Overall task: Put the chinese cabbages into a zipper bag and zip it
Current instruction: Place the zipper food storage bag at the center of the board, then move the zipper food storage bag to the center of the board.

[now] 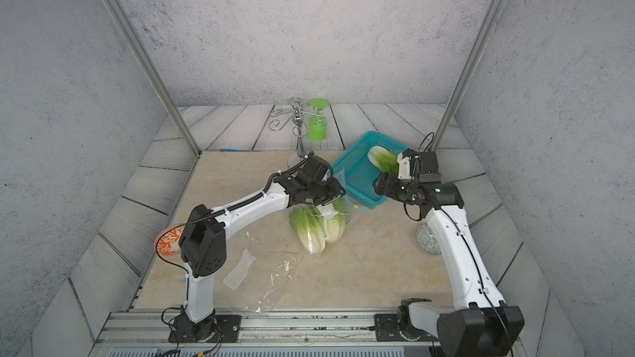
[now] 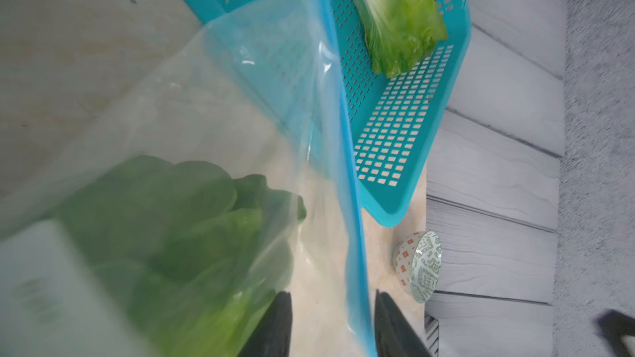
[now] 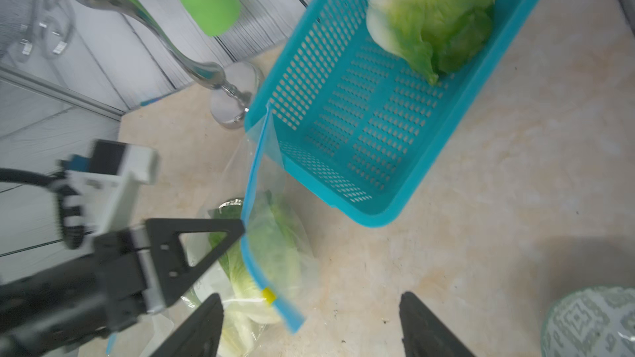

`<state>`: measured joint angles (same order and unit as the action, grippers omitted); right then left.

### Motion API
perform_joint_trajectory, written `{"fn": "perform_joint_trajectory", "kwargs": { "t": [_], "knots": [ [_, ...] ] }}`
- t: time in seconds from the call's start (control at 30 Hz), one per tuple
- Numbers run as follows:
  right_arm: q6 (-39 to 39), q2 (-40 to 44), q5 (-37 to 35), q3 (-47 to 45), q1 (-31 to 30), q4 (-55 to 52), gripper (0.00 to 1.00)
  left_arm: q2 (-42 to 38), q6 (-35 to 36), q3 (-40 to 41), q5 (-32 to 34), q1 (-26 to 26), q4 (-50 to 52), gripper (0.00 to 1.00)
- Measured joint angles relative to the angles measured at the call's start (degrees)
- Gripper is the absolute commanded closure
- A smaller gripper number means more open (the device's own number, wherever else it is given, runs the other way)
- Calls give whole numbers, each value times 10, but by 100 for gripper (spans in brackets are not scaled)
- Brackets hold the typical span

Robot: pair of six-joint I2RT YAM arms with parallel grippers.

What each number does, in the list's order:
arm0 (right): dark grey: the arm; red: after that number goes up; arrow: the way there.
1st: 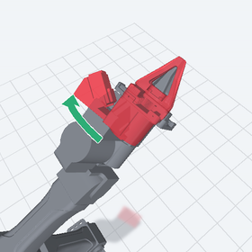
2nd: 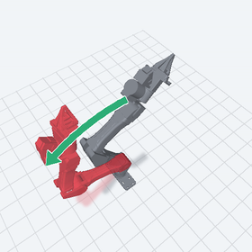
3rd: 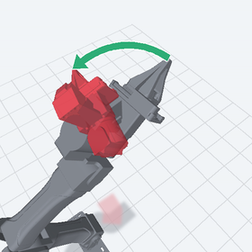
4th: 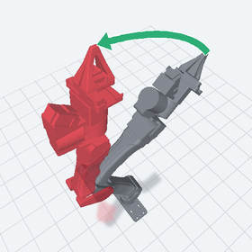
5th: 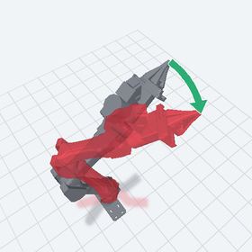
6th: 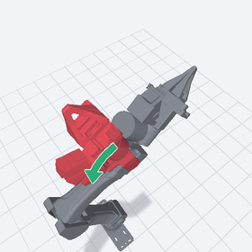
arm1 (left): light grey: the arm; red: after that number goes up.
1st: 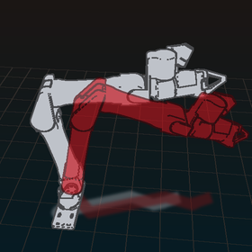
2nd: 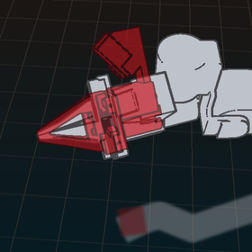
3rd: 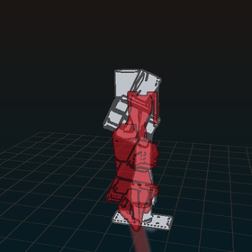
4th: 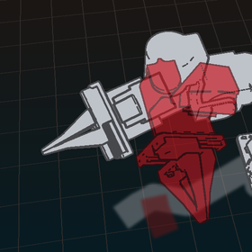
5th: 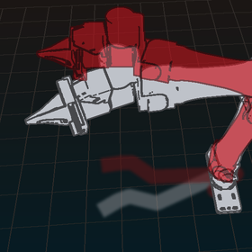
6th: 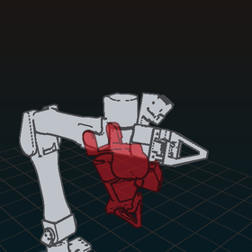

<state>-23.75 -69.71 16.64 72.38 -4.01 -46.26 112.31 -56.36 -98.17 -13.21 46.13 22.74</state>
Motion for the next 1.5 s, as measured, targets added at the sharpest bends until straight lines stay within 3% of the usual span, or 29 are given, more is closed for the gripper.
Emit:
{"fn": "perform_joint_trajectory", "kwargs": {
  "t": [0.03,0.17,0.33,0.47,0.53,0.67,0.8,0.93,1.17,1.23,1.33,1.5],
  "knots": [
    [-7,3,8,-18,1,5,15,-17,13,3,6,-2,10,12],
    [-51,29,28,-94,-23,16,14,-156,73,71,21,-31,14,13],
    [-82,8,-9,-86,-163,43,17,-328,137,183,14,-137,9,21],
    [-71,-140,-49,29,-278,70,19,-400,165,297,21,-238,39,19],
    [-57,-229,-63,100,-311,79,21,-413,179,333,34,-257,76,17],
    [-29,-363,-65,193,-334,84,26,-457,200,384,55,-285,147,17],
    [1,-419,-53,203,-336,71,29,-516,212,422,62,-332,185,18],
    [39,-420,-37,191,-336,50,31,-530,214,446,49,-360,190,20],
    [127,-385,-21,109,-336,-12,30,-485,210,451,-1,-363,178,23],
    [149,-362,-23,89,-336,-47,24,-480,210,450,-12,-361,173,23],
    [162,-311,-30,66,-336,-88,15,-466,214,440,-22,-346,171,23],
    [99,-159,-33,40,-309,-81,13,-421,233,402,-22,-295,178,19]
  ]
}}
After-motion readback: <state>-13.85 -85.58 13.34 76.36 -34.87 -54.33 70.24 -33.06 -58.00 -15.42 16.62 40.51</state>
